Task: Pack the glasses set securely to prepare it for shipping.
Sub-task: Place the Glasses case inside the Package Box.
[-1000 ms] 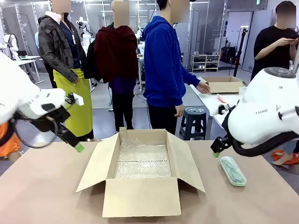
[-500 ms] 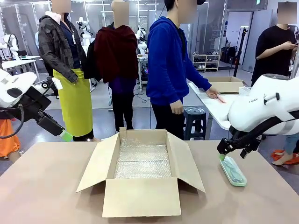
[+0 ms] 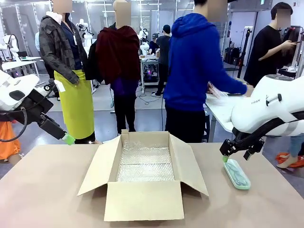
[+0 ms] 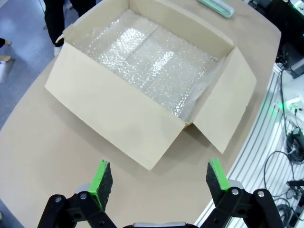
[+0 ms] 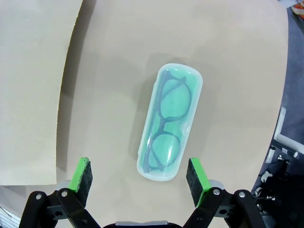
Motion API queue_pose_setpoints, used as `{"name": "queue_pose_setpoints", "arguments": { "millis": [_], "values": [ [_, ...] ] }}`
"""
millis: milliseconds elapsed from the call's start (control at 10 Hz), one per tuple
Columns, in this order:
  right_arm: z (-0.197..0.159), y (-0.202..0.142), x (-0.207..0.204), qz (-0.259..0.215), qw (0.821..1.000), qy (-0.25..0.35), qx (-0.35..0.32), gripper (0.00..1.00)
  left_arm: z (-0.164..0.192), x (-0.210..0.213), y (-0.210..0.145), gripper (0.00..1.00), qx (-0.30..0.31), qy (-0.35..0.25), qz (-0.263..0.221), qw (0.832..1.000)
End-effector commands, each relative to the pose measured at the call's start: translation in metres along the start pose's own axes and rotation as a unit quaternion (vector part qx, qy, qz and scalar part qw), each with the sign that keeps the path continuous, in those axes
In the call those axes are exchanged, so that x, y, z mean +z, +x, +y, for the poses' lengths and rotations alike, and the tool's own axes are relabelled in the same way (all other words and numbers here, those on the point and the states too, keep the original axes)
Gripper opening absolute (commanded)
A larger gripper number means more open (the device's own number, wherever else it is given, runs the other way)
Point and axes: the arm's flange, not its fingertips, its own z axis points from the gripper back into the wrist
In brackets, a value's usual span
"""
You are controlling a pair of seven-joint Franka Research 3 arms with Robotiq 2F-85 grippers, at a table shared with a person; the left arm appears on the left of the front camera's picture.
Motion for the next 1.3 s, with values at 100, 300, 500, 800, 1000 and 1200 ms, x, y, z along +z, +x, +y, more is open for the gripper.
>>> {"name": "queue_pose_setpoints", "arguments": {
  "millis": [100, 300, 500, 800, 1000, 1200],
  "values": [
    [-0.012, 0.010, -0.029, 0.025, 0.999, -0.007, -0.028, 1.00, 0.003, 0.003, 0.000, 1.00, -0.008, -0.004, 0.000, 1.000],
    [-0.024, 0.016, -0.051, 0.041, 0.998, 0.009, -0.043, 1.00, 0.003, 0.003, 0.000, 1.00, -0.008, -0.004, 0.000, 1.000],
    [-0.033, 0.018, -0.066, 0.049, 0.997, 0.016, -0.058, 1.00, 0.003, 0.003, 0.000, 1.00, -0.008, -0.004, 0.000, 1.000],
    [-0.047, 0.021, -0.084, 0.063, 0.995, 0.014, -0.082, 1.00, 0.003, 0.003, 0.000, 1.00, -0.008, -0.004, 0.000, 1.000],
    [-0.052, 0.022, -0.093, 0.073, 0.993, 0.018, -0.087, 1.00, 0.003, 0.003, 0.000, 1.00, -0.008, -0.004, 0.000, 1.000],
    [-0.052, 0.023, -0.098, 0.080, 0.993, 0.015, -0.088, 0.83, 0.003, 0.003, 0.000, 1.00, -0.008, -0.004, 0.000, 1.000]
  ]
}}
